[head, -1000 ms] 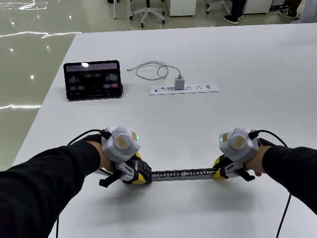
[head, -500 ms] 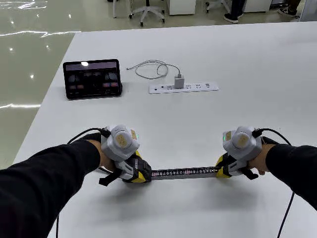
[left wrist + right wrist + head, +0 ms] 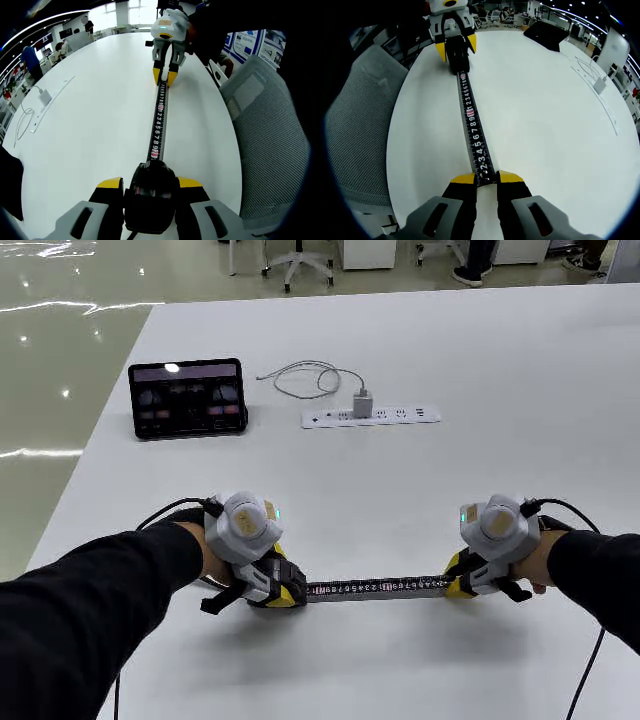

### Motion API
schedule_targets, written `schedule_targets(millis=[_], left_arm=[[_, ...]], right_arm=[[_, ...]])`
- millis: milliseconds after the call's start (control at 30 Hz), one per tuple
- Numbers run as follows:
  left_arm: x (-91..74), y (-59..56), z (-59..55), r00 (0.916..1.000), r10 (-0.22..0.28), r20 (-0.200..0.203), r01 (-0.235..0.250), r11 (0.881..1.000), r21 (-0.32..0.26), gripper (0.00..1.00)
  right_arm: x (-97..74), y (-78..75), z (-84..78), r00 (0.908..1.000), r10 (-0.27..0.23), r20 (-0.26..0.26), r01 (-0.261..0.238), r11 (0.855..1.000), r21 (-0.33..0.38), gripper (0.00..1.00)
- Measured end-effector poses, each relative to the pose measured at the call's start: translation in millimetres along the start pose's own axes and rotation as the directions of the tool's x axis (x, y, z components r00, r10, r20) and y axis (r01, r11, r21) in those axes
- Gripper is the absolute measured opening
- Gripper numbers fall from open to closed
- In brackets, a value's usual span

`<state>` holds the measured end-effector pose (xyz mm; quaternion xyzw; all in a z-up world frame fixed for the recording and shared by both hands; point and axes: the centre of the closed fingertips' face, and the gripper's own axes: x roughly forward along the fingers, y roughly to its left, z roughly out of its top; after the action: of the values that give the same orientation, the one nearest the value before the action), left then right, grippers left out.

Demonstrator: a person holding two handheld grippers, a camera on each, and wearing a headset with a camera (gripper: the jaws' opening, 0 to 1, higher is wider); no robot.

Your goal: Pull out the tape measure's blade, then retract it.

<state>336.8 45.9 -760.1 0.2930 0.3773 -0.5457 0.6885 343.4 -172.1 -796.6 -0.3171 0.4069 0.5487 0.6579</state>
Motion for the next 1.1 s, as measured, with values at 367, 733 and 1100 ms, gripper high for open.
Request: schedule_targets(millis=[367, 733, 1100], left_arm=[[0.4, 0.1, 0.0, 1.0, -0.001, 0.001, 0.001, 1.0, -0.002, 0.36], [0.8, 0.5, -0.3, 1.0, 0.0, 0.0, 0.0, 1.0, -0.001, 0.36], [0.9, 0.4, -0.4, 1.0, 0.0, 0.001, 0.0, 1.0, -0.001, 0.36]], right_arm=[[-5.0, -2.7, -7.9, 0.9999, -0.008, -0.008, 0.008, 1.0, 0.009, 0.1], [-7.6, -2.9, -9.5, 0.9999, -0.008, -0.011, 0.008, 1.0, 0.015, 0.1], [-8.1, -3.0, -10.3, 1.0, -0.001, -0.008, 0.001, 1.0, 0.016, 0.1]])
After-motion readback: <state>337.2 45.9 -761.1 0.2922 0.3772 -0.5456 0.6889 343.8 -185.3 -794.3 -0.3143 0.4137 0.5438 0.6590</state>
